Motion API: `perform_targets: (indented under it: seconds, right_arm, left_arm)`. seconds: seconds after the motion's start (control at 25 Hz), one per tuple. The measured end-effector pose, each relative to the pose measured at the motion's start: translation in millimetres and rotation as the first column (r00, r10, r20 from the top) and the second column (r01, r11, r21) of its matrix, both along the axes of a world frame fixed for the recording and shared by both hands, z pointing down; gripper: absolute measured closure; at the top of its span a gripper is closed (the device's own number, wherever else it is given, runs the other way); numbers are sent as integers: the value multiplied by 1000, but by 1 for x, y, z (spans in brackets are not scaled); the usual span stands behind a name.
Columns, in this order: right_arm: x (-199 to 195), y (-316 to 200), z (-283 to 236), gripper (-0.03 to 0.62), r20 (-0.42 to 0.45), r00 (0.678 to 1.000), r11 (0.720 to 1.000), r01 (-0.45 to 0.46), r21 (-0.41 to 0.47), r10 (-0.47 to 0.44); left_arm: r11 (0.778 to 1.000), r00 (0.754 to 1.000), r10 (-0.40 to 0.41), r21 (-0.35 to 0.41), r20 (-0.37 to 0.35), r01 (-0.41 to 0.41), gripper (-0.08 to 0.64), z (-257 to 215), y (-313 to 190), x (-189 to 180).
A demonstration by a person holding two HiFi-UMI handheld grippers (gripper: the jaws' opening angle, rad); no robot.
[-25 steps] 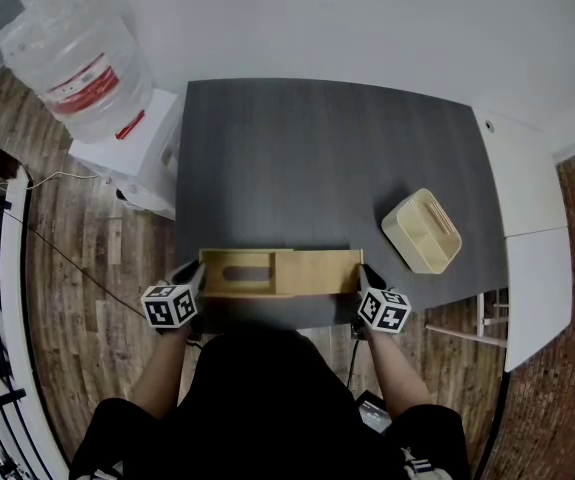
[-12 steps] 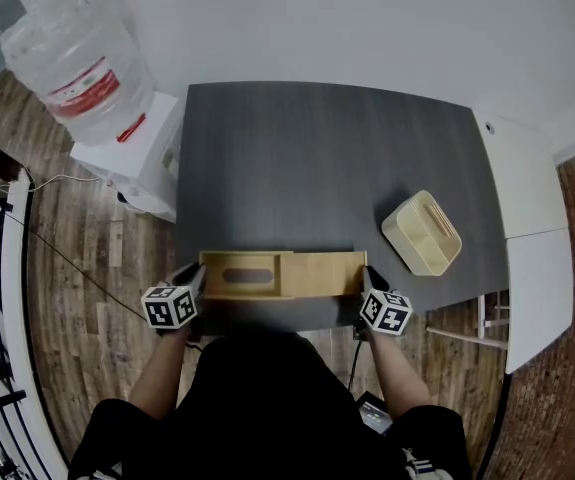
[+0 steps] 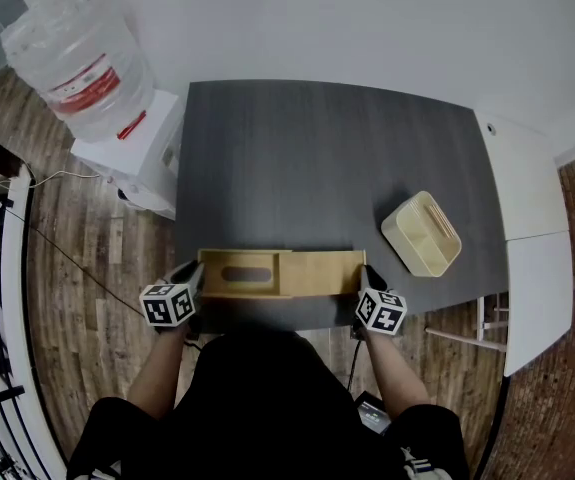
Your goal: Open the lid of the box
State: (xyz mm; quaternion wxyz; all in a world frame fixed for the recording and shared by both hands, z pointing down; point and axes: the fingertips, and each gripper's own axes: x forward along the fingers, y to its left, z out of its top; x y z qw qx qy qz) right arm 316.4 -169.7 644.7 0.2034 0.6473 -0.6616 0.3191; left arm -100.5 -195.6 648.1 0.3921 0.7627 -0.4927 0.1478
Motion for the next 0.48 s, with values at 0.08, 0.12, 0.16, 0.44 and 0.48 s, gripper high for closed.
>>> perform_targets:
  seconds: [0.08, 0.12, 0.16, 0.44, 0.48]
  right_arm:
    - [0, 1, 0, 563, 0, 1000, 1000, 4, 3, -4]
    - [1, 1, 0, 563, 1, 1000, 1000, 4, 4, -4]
    - [0, 1, 0, 563, 4, 1000, 1000, 3, 3, -3]
    - [-3, -6, -9, 490, 5, 999, 997, 42, 69, -42]
    - [-3, -7, -12, 473, -2, 999, 995, 52, 89, -52]
  left_arm:
    - [1000, 1000, -6, 1, 4, 6, 495, 0, 0, 0]
    - [1000, 1000, -8, 1, 6, 8, 495, 0, 0, 0]
    - [1000, 1000, -11, 2, 9, 11, 495, 1, 0, 0]
    - [999, 998, -24, 46, 54, 22, 495, 2, -4, -3]
    - [998, 997, -29, 62, 68, 25, 492, 1, -5, -4]
